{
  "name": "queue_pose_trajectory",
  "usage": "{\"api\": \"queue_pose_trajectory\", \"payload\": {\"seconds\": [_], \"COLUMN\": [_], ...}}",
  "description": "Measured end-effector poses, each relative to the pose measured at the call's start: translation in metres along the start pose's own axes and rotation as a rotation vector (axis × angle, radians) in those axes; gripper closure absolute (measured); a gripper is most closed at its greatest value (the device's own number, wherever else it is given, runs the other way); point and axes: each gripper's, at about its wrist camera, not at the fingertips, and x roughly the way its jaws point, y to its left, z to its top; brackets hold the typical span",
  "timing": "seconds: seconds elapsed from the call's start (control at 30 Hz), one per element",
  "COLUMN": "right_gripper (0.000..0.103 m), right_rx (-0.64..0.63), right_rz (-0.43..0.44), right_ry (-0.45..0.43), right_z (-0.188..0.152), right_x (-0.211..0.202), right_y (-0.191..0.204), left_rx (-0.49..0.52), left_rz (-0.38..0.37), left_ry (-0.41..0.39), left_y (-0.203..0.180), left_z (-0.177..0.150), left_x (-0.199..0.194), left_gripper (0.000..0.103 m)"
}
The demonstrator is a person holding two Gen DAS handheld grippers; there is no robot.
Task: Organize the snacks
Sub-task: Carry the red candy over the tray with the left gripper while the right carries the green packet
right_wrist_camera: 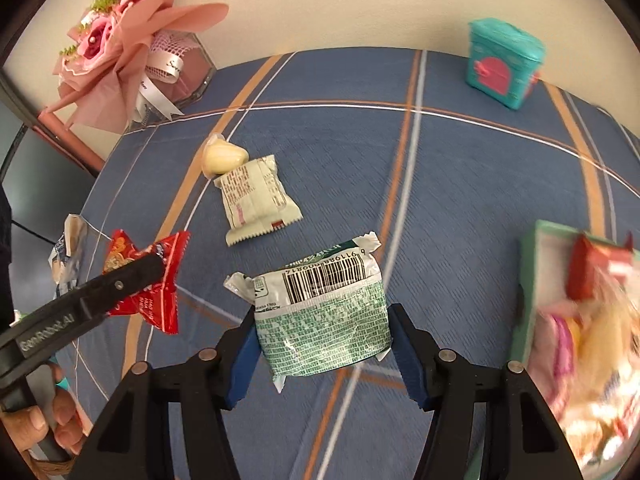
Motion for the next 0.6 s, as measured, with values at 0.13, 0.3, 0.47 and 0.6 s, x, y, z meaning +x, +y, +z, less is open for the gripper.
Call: {"api": "queue_pose_trajectory", "payload": {"seconds": [0.13,0.3,0.47,0.6], "right_gripper": [0.039,0.039,0.039,0.039], "right_rx": [0.044,0.062,0.125,0.171], "right_rz": [-0.015,-0.082,-0.080,-0.098], "right_ry": [-0.002,-0.024,-0.058,-0.084], "right_z": [-0.017,-0.040,-0.055,-0.065], "right_x": [-0.016,-0.041,-0.068,-0.087], "right_y": [-0.011,-0.025,-0.044,-0.060], "left_rx": [0.005,0.023,0.041,0.064], "left_rz": [-0.028,-0.039,-0.065,-0.090], "left_ry": [-0.002,-0.003,-0.002,-0.014], "left_y": [-0.019,-0.046,-0.077,-0.105], "left_z": [-0.013,-0.028,-0.043,-0.052], "left_x": [-0.013,-0.021,-0.027,-0.033], "left_gripper": [0.052,0.052,0.052,0.052]}}
